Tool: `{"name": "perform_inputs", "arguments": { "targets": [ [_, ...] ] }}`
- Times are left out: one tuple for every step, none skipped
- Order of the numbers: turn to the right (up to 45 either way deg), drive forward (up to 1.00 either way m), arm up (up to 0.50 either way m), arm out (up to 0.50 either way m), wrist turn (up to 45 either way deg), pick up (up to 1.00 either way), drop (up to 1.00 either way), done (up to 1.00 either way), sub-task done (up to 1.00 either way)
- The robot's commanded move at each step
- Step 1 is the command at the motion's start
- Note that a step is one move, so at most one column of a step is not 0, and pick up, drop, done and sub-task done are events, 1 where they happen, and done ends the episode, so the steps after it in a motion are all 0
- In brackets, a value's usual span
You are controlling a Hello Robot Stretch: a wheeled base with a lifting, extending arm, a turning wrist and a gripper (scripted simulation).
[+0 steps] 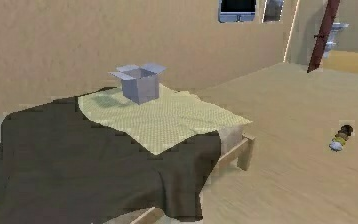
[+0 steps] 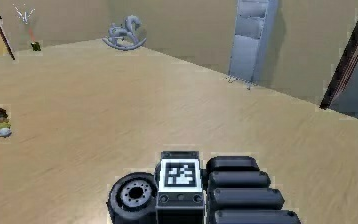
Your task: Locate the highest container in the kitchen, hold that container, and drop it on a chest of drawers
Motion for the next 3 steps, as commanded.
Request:
{"name": "perform_inputs", "arguments": {
  "targets": [
    [-42.0, 0.0, 0.0, 0.0, 0.0, 0.0, 0.0, 0.0, 0.0],
    [45.0, 0.0, 0.0, 0.0, 0.0, 0.0, 0.0, 0.0, 0.0],
    [42.0, 0.0, 0.0, 0.0, 0.0, 0.0, 0.0, 0.0, 0.0]
  ]
}}
